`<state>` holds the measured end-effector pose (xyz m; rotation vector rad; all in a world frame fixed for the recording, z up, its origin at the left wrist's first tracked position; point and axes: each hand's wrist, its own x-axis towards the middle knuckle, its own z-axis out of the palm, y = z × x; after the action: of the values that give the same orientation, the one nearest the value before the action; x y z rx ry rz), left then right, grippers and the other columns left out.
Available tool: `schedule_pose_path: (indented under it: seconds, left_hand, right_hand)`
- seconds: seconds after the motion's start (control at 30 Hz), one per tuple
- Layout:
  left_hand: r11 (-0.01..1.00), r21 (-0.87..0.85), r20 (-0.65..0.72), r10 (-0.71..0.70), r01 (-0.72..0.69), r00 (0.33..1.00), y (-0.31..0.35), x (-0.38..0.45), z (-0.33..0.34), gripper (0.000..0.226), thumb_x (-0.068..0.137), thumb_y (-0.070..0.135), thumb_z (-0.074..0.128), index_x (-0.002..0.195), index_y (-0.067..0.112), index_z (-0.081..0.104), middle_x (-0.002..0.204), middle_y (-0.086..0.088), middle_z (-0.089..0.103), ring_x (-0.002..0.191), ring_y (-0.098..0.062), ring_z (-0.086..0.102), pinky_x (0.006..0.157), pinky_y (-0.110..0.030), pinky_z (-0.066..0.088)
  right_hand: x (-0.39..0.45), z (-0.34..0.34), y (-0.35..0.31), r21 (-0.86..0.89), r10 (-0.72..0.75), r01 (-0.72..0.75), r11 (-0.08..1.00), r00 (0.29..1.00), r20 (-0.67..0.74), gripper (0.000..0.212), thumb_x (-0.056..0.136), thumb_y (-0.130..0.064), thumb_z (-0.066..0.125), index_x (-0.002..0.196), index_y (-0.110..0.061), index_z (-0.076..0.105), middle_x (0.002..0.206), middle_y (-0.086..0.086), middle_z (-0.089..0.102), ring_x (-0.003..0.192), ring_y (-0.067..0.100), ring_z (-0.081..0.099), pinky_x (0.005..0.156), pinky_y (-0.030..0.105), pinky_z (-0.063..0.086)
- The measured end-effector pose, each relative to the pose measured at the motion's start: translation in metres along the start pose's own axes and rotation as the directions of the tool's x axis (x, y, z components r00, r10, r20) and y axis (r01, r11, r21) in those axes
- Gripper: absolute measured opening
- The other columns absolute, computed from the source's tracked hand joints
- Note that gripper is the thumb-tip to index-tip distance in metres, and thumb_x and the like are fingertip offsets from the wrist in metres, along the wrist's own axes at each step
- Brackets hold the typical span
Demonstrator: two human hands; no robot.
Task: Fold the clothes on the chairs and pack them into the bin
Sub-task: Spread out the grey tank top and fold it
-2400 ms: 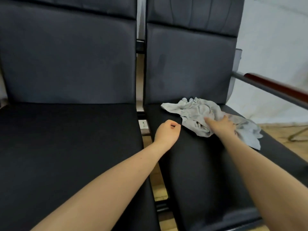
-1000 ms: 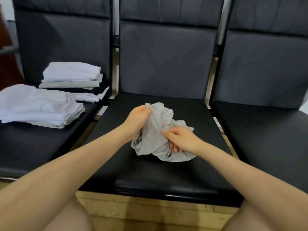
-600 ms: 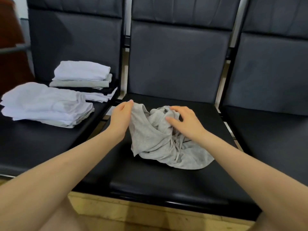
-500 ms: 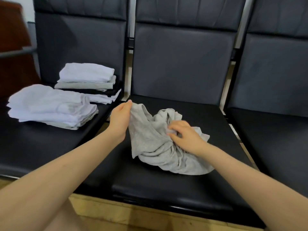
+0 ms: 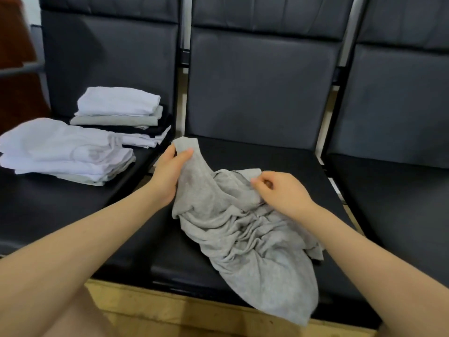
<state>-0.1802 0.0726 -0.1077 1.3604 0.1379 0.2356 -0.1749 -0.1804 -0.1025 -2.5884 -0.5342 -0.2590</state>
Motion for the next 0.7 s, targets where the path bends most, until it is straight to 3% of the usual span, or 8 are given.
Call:
schedule_pose_path:
  seconds: [0.07, 0.13, 0.2, 0.27, 0.43, 0.57, 0.63, 0.7]
  left_hand:
    - [0.999, 0.027, 0.018, -0.031, 0.031, 0.999, -0.003, -0.002, 0.004, 0.030, 0.093, 0.025, 0.058, 0.123, 0.020, 0.059, 0.120, -0.003, 0.064, 0.113, -0.019, 0.061, 0.098, -0.040, 0.048]
    - [0.996, 0.079, 0.036, -0.049, 0.046, 0.998, -0.005, -0.006, 0.006, 0.017, 0.092, 0.028, 0.060, 0.105, 0.021, 0.068, 0.109, 0.000, 0.067, 0.110, -0.019, 0.061, 0.099, -0.039, 0.047]
    - [0.985, 0.162, 0.056, -0.069, 0.059, 0.996, -0.007, -0.009, 0.009, 0.014, 0.090, 0.031, 0.060, 0.088, 0.022, 0.071, 0.100, 0.000, 0.068, 0.107, -0.021, 0.060, 0.097, -0.039, 0.046]
    - [0.976, 0.199, 0.059, -0.098, 0.085, 0.993, -0.008, -0.011, 0.012, 0.019, 0.090, 0.032, 0.061, 0.080, 0.019, 0.072, 0.093, -0.003, 0.069, 0.100, -0.022, 0.063, 0.093, -0.038, 0.047]
    - [0.948, 0.224, -0.023, -0.227, 0.227, 0.974, -0.019, -0.014, 0.024, 0.022, 0.089, 0.034, 0.062, 0.098, 0.015, 0.069, 0.110, -0.006, 0.067, 0.106, -0.022, 0.061, 0.100, -0.038, 0.046]
    - [0.925, 0.251, -0.054, -0.281, 0.285, 0.958, -0.031, -0.015, 0.039, 0.014, 0.089, 0.038, 0.061, 0.084, 0.025, 0.064, 0.100, 0.001, 0.063, 0.094, -0.014, 0.059, 0.083, -0.029, 0.047]
    - [0.920, 0.222, -0.055, -0.320, 0.324, 0.946, -0.033, -0.015, 0.045, 0.021, 0.087, 0.041, 0.062, 0.095, 0.022, 0.066, 0.103, -0.003, 0.065, 0.096, -0.018, 0.062, 0.084, -0.031, 0.050]
    - [0.907, 0.171, -0.053, -0.381, 0.384, 0.923, -0.034, -0.012, 0.048, 0.042, 0.084, 0.045, 0.064, 0.115, 0.017, 0.063, 0.113, -0.010, 0.065, 0.105, -0.027, 0.062, 0.097, -0.041, 0.048]
  right_hand:
    - [0.006, -0.002, 0.008, 0.077, 0.085, -0.076, 0.994, 0.989, -0.120, 0.033, 0.095, -0.041, 0.050, 0.069, -0.022, 0.055, 0.058, -0.003, 0.051, 0.057, 0.013, 0.049, 0.051, 0.031, 0.036]
    - [0.014, -0.001, 0.021, 0.157, 0.210, -0.190, 0.969, 0.970, -0.124, 0.032, 0.094, -0.044, 0.051, 0.075, -0.019, 0.059, 0.060, -0.006, 0.052, 0.058, 0.012, 0.050, 0.052, 0.029, 0.035]
    - [0.023, 0.003, 0.035, 0.205, 0.333, -0.327, 0.922, 0.943, 0.006, 0.042, 0.091, -0.049, 0.054, 0.073, -0.011, 0.057, 0.062, -0.002, 0.052, 0.059, 0.016, 0.049, 0.054, 0.028, 0.036]
    - [0.028, 0.009, 0.044, 0.226, 0.385, -0.411, 0.883, 0.911, 0.150, 0.047, 0.086, -0.056, 0.059, 0.066, -0.014, 0.049, 0.059, 0.001, 0.043, 0.059, 0.018, 0.044, 0.056, 0.030, 0.033]
    - [0.035, 0.021, 0.043, 0.254, 0.352, -0.393, 0.884, 0.916, 0.190, 0.046, 0.078, -0.060, 0.064, 0.059, -0.020, 0.053, 0.056, -0.005, 0.046, 0.057, 0.013, 0.045, 0.057, 0.030, 0.037]
    - [0.040, 0.032, 0.036, 0.285, 0.318, -0.330, 0.900, 0.944, 0.088, 0.028, 0.086, -0.037, 0.067, 0.078, -0.011, 0.070, 0.075, 0.005, 0.067, 0.070, 0.020, 0.060, 0.067, 0.034, 0.048]
    - [0.041, 0.031, 0.031, 0.382, 0.330, -0.325, 0.865, 0.942, 0.054, 0.023, 0.087, -0.027, 0.065, 0.076, -0.007, 0.068, 0.071, 0.007, 0.062, 0.069, 0.019, 0.055, 0.066, 0.032, 0.045]
    - [0.042, 0.025, 0.027, 0.548, 0.398, -0.361, 0.754, 0.916, 0.057, 0.019, 0.087, -0.021, 0.063, 0.070, -0.011, 0.062, 0.071, 0.004, 0.056, 0.069, 0.016, 0.052, 0.065, 0.029, 0.042]
